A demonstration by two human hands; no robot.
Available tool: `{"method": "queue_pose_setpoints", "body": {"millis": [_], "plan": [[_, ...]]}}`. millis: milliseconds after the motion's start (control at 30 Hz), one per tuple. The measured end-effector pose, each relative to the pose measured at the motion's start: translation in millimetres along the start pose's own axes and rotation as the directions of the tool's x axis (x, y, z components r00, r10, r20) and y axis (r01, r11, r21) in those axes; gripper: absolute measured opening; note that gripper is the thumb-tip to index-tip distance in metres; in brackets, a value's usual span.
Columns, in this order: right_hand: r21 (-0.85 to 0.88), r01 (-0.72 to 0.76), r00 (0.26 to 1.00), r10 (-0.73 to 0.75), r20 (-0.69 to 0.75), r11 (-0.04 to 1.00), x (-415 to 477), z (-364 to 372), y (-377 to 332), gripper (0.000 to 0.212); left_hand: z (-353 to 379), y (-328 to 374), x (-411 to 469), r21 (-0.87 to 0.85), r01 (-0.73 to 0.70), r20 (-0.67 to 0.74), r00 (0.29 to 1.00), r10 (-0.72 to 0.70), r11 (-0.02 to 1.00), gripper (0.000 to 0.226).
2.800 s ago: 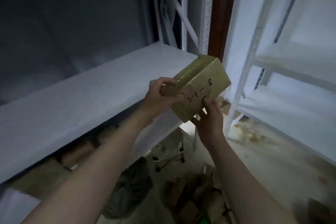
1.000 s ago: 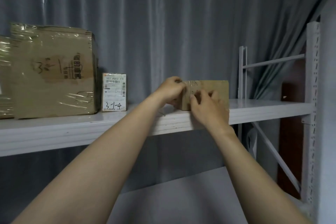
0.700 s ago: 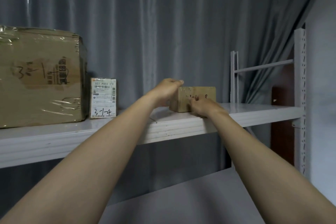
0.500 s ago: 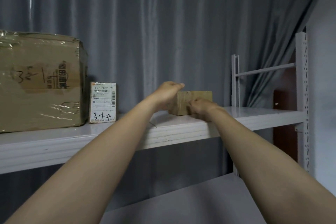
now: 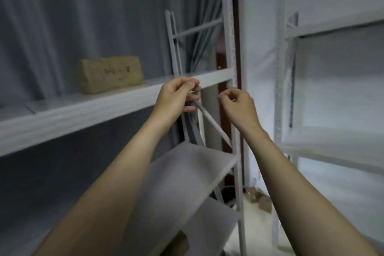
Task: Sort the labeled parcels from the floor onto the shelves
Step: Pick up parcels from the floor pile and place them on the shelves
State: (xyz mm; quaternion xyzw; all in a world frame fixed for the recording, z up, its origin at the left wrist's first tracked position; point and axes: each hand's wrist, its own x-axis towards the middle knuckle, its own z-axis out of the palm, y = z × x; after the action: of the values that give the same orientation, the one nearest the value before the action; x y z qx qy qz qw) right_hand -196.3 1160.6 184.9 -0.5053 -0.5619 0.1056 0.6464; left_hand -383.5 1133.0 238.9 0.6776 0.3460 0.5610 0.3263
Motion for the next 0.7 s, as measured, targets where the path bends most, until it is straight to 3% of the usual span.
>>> {"method": "queue_pose_setpoints", "body": {"millis": [133, 267, 500, 600, 700], "plan": [[-0.18, -0.237, 0.964, 0.254, 0.081, 0.955, -68, -63, 102, 0.015, 93, -83, -34, 0.073, 0.198, 0.154, 0.966, -0.207, 0.978, 0.023], [-0.251, -0.49, 0.844, 0.526, 0.1, 0.834, -150, -114, 193, 0.014, 170, -171, -97, 0.156, 0.419, 0.314, 0.838, -0.447, 0.895, 0.019], [-0.352, -0.8, 0.488, 0.868, 0.09, 0.486, -305, -178, 331, 0.021, 254, -319, -244, 0.331, 0.773, 0.418, 0.394, -0.819, 0.541, 0.012], [-0.395, -0.856, 0.333, 0.94, 0.074, 0.334, -383, -190, 382, 0.024, 279, -382, -315, 0.442, 0.786, 0.403, 0.257, -0.878, 0.433, 0.01], [-0.379, -0.909, 0.168, 0.985, 0.047, 0.173, -459, -194, 429, 0.027, 301, -448, -384, 0.517, 0.816, 0.355, 0.072, -0.932, 0.259, 0.01]]}}
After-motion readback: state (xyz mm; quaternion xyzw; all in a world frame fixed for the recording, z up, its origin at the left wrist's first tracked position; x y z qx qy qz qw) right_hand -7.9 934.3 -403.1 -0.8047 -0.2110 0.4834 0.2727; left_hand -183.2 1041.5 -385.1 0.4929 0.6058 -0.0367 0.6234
